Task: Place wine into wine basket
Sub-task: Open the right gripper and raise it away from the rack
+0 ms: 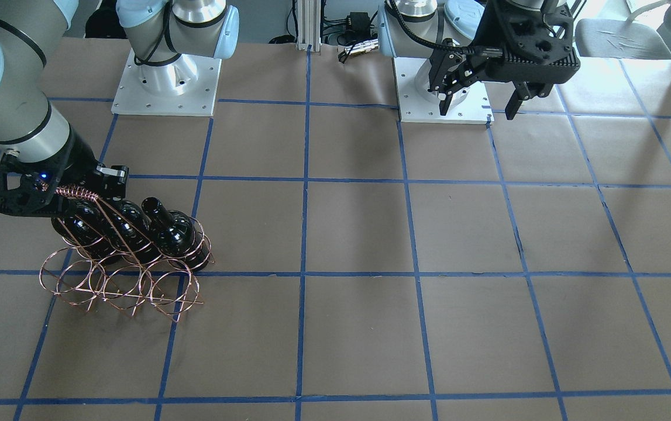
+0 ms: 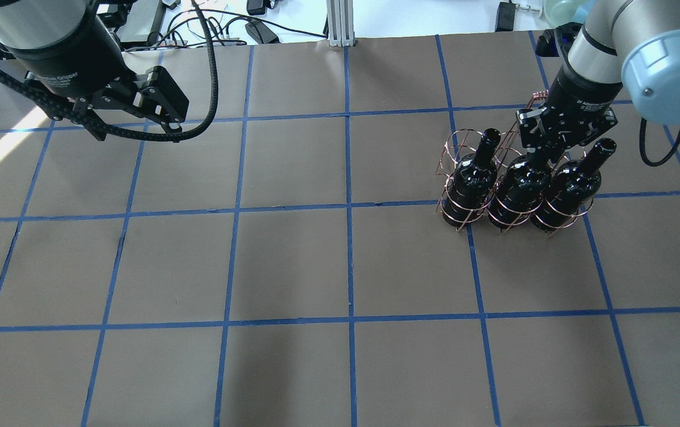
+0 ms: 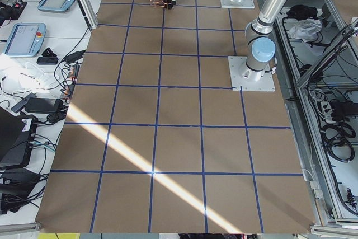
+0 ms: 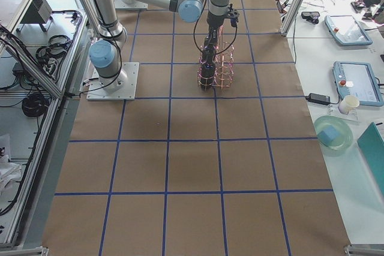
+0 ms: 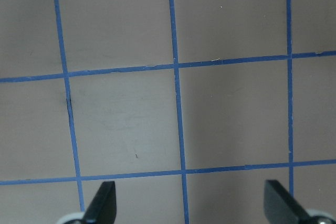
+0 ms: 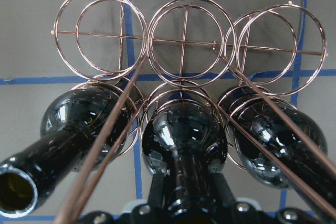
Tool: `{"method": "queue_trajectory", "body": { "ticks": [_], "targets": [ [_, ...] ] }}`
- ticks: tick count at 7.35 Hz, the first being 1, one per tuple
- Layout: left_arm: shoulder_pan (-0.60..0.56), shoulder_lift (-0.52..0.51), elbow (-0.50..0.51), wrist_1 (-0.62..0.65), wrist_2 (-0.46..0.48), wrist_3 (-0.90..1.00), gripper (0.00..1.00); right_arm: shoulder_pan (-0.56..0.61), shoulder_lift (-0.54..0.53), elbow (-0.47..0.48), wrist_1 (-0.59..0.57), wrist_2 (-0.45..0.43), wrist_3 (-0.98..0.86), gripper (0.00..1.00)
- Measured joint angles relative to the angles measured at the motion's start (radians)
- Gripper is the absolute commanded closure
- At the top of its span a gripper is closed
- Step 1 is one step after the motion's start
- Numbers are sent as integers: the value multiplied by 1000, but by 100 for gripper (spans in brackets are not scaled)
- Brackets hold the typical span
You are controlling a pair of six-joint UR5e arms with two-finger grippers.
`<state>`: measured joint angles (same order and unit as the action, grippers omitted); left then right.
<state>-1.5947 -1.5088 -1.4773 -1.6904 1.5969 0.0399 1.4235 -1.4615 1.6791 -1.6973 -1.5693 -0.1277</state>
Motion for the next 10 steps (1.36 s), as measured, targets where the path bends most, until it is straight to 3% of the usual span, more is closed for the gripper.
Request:
{"method": "queue_trajectory", "body": {
  "ticks": [3, 7, 10],
  "targets": [
    [1, 1, -1, 0, 0, 0, 0, 2, -17, -20, 6, 3, -2, 0],
    [-1, 1, -1, -1, 0, -10, 0, 90, -149, -172, 207, 15, 105, 0],
    [-1, 1, -1, -1, 0, -12, 0, 138, -166, -184, 206, 6, 146, 0]
  ]
}}
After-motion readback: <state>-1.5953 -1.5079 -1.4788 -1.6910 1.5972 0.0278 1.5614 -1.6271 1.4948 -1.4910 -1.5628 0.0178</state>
